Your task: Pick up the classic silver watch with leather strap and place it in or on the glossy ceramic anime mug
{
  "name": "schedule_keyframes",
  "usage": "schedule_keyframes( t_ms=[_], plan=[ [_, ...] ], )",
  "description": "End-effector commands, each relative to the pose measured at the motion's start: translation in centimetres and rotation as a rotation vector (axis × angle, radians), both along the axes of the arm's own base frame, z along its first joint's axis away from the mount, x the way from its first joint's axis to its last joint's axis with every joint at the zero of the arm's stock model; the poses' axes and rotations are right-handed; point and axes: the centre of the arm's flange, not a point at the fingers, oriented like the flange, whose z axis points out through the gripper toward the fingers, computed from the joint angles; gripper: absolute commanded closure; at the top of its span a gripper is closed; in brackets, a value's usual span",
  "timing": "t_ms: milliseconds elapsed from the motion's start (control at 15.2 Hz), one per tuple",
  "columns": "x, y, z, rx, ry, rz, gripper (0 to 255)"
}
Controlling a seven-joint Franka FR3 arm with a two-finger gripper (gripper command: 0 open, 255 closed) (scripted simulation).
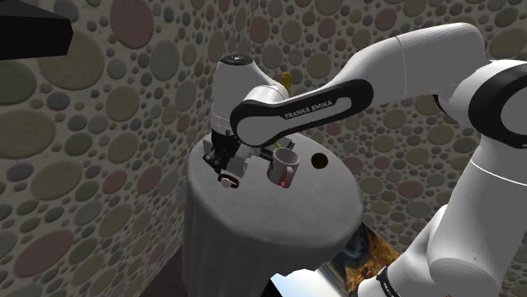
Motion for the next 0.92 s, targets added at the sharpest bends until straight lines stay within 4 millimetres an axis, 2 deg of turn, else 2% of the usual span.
schedule_keyframes(
  t_ms=[0,198,264,330,528,858],
  plan=[
    [0.0,0.0,0.7,-0.001,0.007,0.000,255],
    [0.0,0.0,2.3,-0.001,0.007,0.000,255],
    [-0.1,0.0,1.7,-0.001,0.006,0.000,255],
    [-0.1,0.0,1.7,-0.001,0.006,0.000,0],
    [-1.8,-7.8,0.7,0.306,0.047,0.227,0],
    [-1.7,-7.1,-1.8,0.306,0.047,0.227,0]
  ],
)
